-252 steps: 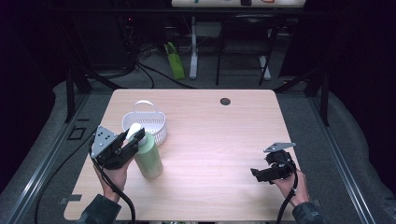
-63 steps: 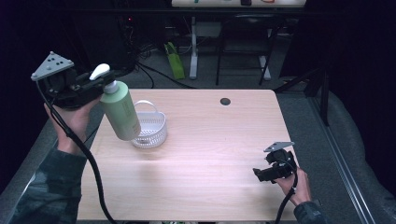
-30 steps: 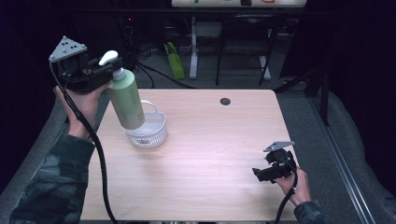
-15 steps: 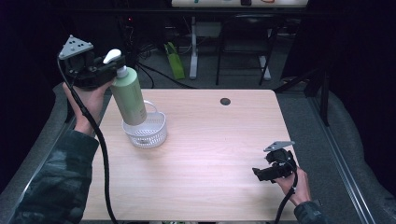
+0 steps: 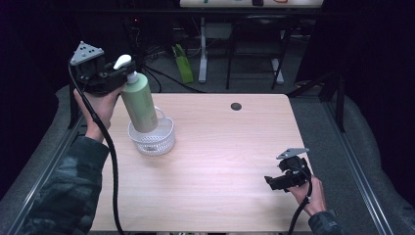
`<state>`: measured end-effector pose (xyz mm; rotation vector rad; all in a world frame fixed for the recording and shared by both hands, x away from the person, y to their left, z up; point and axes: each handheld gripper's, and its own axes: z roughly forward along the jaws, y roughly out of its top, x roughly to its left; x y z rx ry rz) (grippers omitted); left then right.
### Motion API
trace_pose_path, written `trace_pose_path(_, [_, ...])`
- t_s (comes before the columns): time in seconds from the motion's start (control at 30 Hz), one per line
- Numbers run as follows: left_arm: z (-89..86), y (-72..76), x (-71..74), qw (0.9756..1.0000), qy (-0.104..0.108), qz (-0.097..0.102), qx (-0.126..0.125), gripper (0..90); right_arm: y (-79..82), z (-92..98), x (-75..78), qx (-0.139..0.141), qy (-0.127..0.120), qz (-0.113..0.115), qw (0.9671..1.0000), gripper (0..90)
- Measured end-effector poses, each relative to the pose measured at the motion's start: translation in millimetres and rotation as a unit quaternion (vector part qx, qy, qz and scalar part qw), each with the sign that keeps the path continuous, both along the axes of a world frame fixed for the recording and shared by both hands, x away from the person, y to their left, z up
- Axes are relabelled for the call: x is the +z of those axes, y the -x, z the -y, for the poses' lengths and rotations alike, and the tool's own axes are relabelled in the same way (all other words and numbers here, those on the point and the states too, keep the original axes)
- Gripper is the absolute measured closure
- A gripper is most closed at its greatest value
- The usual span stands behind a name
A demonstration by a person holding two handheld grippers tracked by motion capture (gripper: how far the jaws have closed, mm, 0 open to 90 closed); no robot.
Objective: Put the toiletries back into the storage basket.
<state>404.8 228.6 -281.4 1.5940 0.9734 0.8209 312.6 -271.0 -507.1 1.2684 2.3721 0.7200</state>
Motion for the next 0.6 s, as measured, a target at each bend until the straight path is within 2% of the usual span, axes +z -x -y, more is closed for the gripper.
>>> trace_pose_path(0.13, [0.5,-1.5,-2.2,1.0,-0.007,-0.003,0.004,67.8,0.0,-0.4,0.6,-0.001,0.0,0.0,1.0,6.7])
trace_pose_path(0.27, [-0.4,-3.2,-5.1,0.9999,-0.006,-0.005,0.008,67.8,-0.4,-0.4,-0.8,-0.004,-0.002,-0.006,1.0,6.6])
trace_pose_path(0.6, [-1.0,-5.9,-8.8,0.9999,-0.009,-0.005,0.013,67.9,-0.8,-1.3,0.1,-0.002,0.0,-0.005,1.0,6.6])
